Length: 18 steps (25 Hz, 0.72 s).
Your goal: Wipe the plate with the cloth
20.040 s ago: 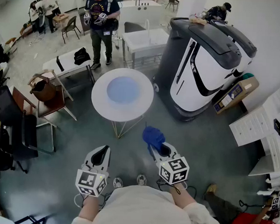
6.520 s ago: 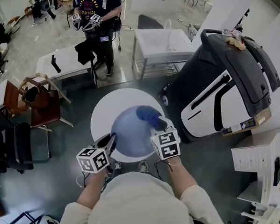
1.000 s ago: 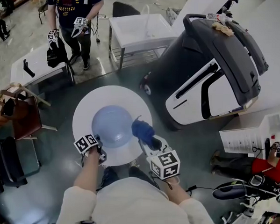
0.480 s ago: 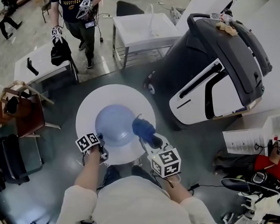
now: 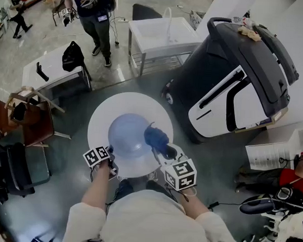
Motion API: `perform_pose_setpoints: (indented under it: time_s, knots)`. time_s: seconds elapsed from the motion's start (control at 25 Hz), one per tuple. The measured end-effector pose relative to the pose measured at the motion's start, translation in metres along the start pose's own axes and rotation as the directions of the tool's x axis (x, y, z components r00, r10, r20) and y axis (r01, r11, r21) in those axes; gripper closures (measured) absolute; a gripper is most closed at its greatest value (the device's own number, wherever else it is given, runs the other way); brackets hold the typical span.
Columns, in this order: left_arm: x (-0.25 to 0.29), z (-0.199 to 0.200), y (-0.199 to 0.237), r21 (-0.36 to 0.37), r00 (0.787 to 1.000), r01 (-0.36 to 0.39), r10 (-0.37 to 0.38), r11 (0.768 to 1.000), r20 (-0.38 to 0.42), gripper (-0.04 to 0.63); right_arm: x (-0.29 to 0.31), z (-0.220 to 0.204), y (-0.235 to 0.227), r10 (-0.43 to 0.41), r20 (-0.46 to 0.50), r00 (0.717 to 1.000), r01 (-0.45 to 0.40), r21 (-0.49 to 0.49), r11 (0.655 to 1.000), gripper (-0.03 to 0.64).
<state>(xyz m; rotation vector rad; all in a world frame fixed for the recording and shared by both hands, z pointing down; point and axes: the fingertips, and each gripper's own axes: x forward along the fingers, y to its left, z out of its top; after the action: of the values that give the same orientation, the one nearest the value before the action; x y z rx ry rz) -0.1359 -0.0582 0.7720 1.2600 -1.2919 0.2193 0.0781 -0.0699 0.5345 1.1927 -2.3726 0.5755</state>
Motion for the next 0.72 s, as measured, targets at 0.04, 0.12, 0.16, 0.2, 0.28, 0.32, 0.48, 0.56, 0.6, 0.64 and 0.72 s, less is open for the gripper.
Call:
perform_pose_setpoints:
  time_s: [0.04,0.12,0.16,0.2,0.28,0.32,0.48,0.56,0.6,0.64,0.72]
  knots:
    - [-0.004,0.002,0.0,0.017,1.0,-0.004,0.003,1.0,0.008,0.534,0.0,0.001,0.002,0.003,0.003,1.0,-0.003,-0.002,1.0,0.528]
    - [-0.012,0.004,0.0,0.043,1.0,-0.008,0.007,0.999,0.025,0.535,0.0,0.002,0.005,0.008,0.01,1.0,-0.008,-0.005,1.0,0.528]
    - [-0.016,0.006,-0.001,0.056,0.999,-0.007,0.005,0.998,0.033,0.535,0.0,0.003,0.007,0.011,0.012,1.0,-0.011,-0.007,1.0,0.528]
    - [-0.02,0.007,-0.002,0.068,0.999,-0.004,0.001,0.998,0.04,0.535,0.0,0.004,0.008,0.014,0.015,1.0,-0.014,-0.008,1.0,0.528]
    - [-0.028,0.011,-0.008,0.088,0.998,0.017,-0.022,0.996,0.057,0.538,-0.001,0.005,0.01,0.019,0.018,1.0,-0.019,-0.011,1.0,0.528]
    - [-0.032,0.013,-0.012,0.093,0.997,0.034,-0.041,0.995,0.068,0.54,-0.002,0.005,0.012,0.022,0.02,1.0,-0.022,-0.012,1.0,0.528]
    - [-0.051,0.024,-0.034,0.138,0.984,0.109,-0.127,0.984,0.127,0.551,-0.003,0.006,0.017,0.03,0.03,0.999,-0.029,-0.017,0.999,0.528]
    - [-0.062,0.03,-0.049,0.176,0.973,0.142,-0.17,0.974,0.154,0.554,-0.004,0.007,0.019,0.034,0.036,0.999,-0.033,-0.018,0.999,0.528]
    - [-0.068,0.032,-0.057,0.201,0.968,0.155,-0.19,0.967,0.166,0.554,-0.004,0.008,0.02,0.036,0.039,0.999,-0.035,-0.019,0.999,0.528]
    - [-0.074,0.034,-0.064,0.231,0.962,0.165,-0.208,0.959,0.175,0.557,-0.004,0.009,0.022,0.037,0.043,0.998,-0.036,-0.02,0.999,0.528]
    - [-0.085,0.037,-0.075,0.294,0.952,0.177,-0.239,0.939,0.19,0.56,-0.004,0.01,0.026,0.041,0.048,0.998,-0.04,-0.023,0.999,0.528]
